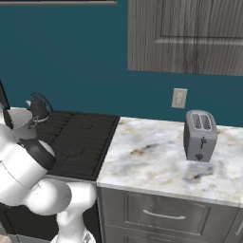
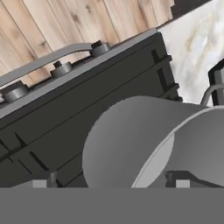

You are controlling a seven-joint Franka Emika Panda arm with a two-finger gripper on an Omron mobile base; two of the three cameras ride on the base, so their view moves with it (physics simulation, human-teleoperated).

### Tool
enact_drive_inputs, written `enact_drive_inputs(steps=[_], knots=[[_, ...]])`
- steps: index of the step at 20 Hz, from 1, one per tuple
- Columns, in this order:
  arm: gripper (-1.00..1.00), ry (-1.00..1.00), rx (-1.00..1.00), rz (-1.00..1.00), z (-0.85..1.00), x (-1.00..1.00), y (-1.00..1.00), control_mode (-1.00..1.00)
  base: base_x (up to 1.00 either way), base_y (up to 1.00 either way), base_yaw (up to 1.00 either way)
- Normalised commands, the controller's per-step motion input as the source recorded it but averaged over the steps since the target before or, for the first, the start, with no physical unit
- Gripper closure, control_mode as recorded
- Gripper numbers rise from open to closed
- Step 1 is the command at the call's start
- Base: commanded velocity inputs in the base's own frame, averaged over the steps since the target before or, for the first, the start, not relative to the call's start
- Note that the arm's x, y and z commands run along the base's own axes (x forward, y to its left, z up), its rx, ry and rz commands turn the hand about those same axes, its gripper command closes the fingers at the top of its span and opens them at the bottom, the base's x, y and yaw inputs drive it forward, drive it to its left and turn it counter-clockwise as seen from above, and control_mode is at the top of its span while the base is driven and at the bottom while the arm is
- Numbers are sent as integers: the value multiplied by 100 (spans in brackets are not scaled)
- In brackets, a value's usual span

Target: Pick the kettle from the cabinet and place it on a stove burner. Then pick the pot from the counter and place it on another stove burner. Finally, turn both burners on.

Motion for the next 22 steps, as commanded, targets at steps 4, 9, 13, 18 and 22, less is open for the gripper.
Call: enact_drive_inputs(steps=[4, 9, 13, 18, 22], knots=[[-100, -3, 0, 0, 33, -26, -10, -100, 0, 0, 0], [-100, -6, 0, 0, 28, -36, -11, -100, 0, 0, 0], [-100, -7, 0, 0, 31, -39, -8, -100, 0, 0, 0], [-100, -4, -1, 0, 38, -37, -4, -100, 0, 0, 0], [-100, -3, -1, 0, 21, -38, -4, -100, 0, 0, 0]])
